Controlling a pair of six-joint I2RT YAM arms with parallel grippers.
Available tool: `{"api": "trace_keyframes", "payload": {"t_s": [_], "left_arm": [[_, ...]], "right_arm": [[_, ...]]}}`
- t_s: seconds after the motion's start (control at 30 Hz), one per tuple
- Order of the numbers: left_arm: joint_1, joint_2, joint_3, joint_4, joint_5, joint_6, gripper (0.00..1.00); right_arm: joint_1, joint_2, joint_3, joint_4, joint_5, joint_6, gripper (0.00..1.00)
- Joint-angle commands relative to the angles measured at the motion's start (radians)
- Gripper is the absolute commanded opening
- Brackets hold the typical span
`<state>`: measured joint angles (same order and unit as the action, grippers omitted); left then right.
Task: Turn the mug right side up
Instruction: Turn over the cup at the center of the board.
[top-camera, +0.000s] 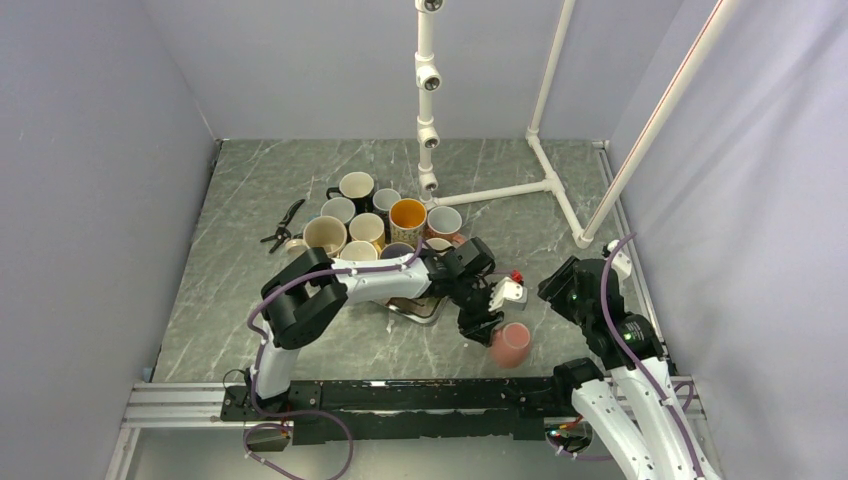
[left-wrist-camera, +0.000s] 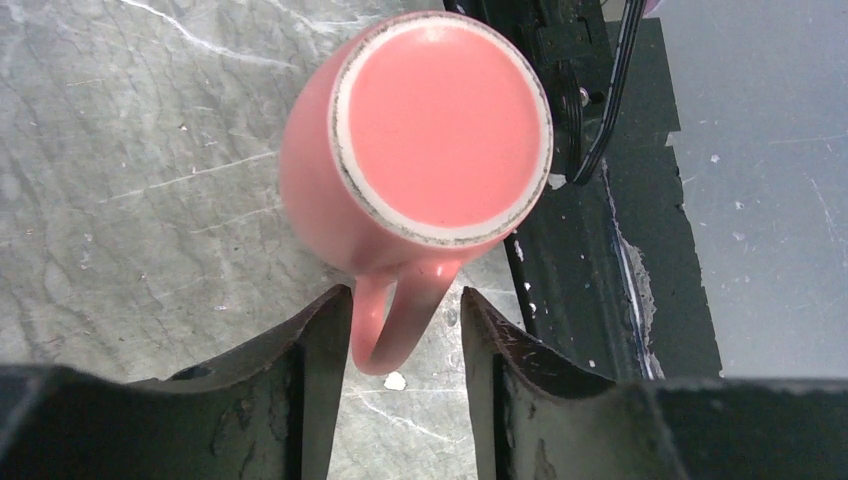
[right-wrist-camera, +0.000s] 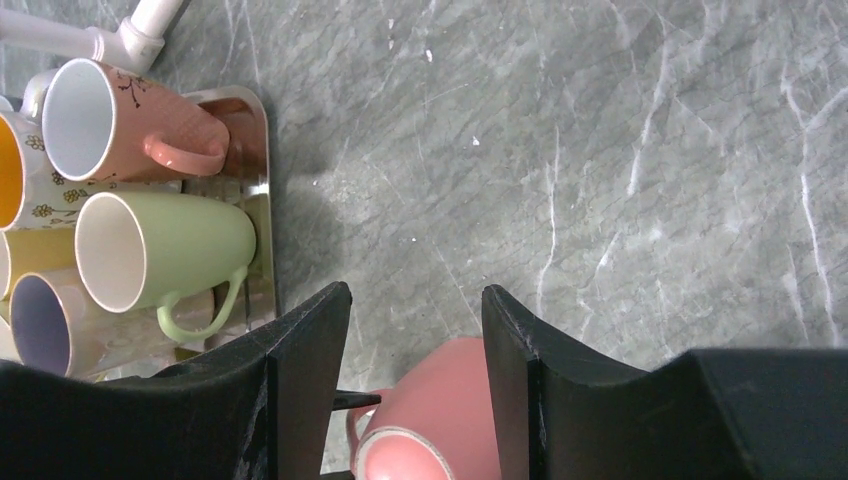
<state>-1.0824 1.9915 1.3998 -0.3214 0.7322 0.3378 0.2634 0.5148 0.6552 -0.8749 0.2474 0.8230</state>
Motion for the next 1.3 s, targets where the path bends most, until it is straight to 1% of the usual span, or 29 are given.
{"api": "trace_keyframes", "payload": {"t_s": [0.0, 0.13, 0.23, 0.27, 0.4, 0.53, 0.6, 0.63, 0.77, 0.83, 0.9, 0.97, 1.1, 1.27], "left_arm": [[-0.005, -0.008, 0.04, 0.045, 0.002, -0.025, 0.5], [-0.012, 0.006, 0.06, 0.021, 0.02, -0.013, 0.45], [-0.025, 0.017, 0.074, -0.002, -0.022, -0.003, 0.43], [-0.026, 0.02, 0.083, -0.006, -0.031, -0.002, 0.41], [-0.031, 0.029, 0.092, -0.004, -0.055, -0.007, 0.25], [-0.032, 0.023, 0.087, -0.003, -0.072, -0.004, 0.15], [-0.032, 0.02, 0.083, -0.001, -0.086, -0.003, 0.05], [-0.031, 0.017, 0.079, 0.008, -0.099, -0.007, 0.03], [-0.028, -0.025, 0.018, 0.118, -0.189, -0.066, 0.03], [-0.018, -0.066, -0.046, 0.233, -0.254, -0.131, 0.03], [-0.003, -0.114, -0.101, 0.309, -0.296, -0.203, 0.03], [0.009, -0.169, -0.153, 0.397, -0.361, -0.285, 0.03], [0.013, -0.275, -0.241, 0.508, -0.453, -0.425, 0.03], [0.018, -0.336, -0.276, 0.587, -0.549, -0.521, 0.03]], "right_arm": [[0.002, -0.011, 0.033, 0.002, 0.031, 0.009, 0.55], [0.002, -0.016, 0.038, -0.005, 0.041, 0.007, 0.55], [0.002, -0.025, 0.04, -0.009, 0.048, 0.004, 0.55], [0.002, -0.028, 0.039, -0.01, 0.048, 0.003, 0.55], [0.002, -0.034, 0.039, -0.013, 0.05, 0.003, 0.55], [0.002, -0.038, 0.04, -0.016, 0.052, 0.002, 0.55], [0.002, -0.041, 0.04, -0.015, 0.049, 0.001, 0.55], [0.002, -0.041, 0.042, -0.015, 0.048, 0.003, 0.55], [0.003, -0.046, 0.046, -0.012, 0.038, 0.007, 0.56], [0.002, -0.06, 0.043, 0.0, 0.025, 0.01, 0.57], [0.002, -0.08, 0.038, 0.027, 0.0, 0.001, 0.58], [0.002, -0.102, 0.032, 0.075, -0.064, -0.041, 0.59], [0.002, -0.112, 0.032, 0.162, -0.191, -0.09, 0.61], [0.002, -0.113, 0.007, 0.298, -0.359, -0.115, 0.64]]}}
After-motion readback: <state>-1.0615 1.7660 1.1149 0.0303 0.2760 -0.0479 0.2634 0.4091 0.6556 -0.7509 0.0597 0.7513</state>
